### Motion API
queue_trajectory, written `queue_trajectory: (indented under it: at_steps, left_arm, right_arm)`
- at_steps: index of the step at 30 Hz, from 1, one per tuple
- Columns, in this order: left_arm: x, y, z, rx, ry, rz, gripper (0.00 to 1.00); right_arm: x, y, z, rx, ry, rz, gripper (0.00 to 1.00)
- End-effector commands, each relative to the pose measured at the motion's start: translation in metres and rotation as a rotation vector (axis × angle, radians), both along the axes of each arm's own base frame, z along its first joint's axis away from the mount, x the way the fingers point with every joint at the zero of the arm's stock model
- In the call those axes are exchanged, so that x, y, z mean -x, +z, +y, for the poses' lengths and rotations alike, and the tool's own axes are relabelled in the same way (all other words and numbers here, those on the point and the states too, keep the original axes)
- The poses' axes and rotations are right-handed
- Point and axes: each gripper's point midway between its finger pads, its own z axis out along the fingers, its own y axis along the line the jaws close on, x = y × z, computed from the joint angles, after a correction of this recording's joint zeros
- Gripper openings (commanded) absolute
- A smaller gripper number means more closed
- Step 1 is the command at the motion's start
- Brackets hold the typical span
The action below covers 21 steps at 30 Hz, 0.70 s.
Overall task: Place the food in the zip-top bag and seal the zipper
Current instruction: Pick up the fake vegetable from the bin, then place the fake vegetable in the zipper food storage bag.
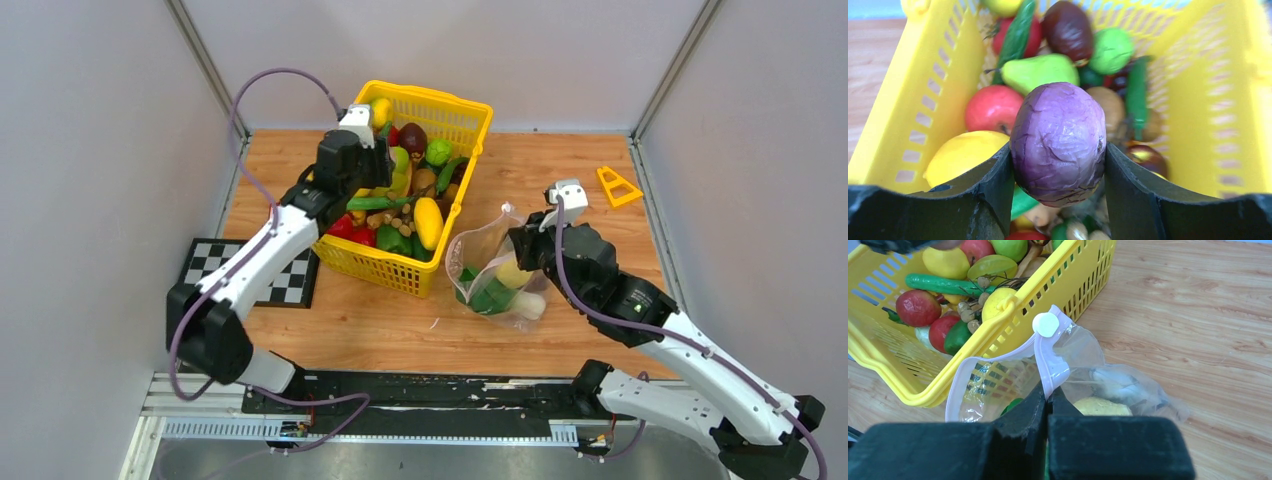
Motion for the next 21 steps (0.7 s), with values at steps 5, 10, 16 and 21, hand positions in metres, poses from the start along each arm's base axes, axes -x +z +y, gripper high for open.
queue_trajectory:
  at_steps: [5,10,16,21]
  left_arm:
    - [0.096,0.128,-0.066,0.370,-0.477,-0.278,0.42]
    - [0.162,0.137,-0.108,0.314,-0.736,-0.312,0.42]
    - [0.212,0.108,-0.143,0.254,-0.935,-0.254,0.42]
    - [0.221,0.078,-0.161,0.186,-1.013,-0.172,0.42]
  right_arm:
    - [-0.004,0.026,0.008,-0.065,0.007,-0.039,0.00]
    - [-0.005,0.027,0.009,-0.069,0.002,-0.030,0.00]
    - [-0.003,0.031,0.009,-0.086,0.007,-0.030,0.00]
    - [0.004,0.040,0.013,-0.099,0.054,-0.023,0.00]
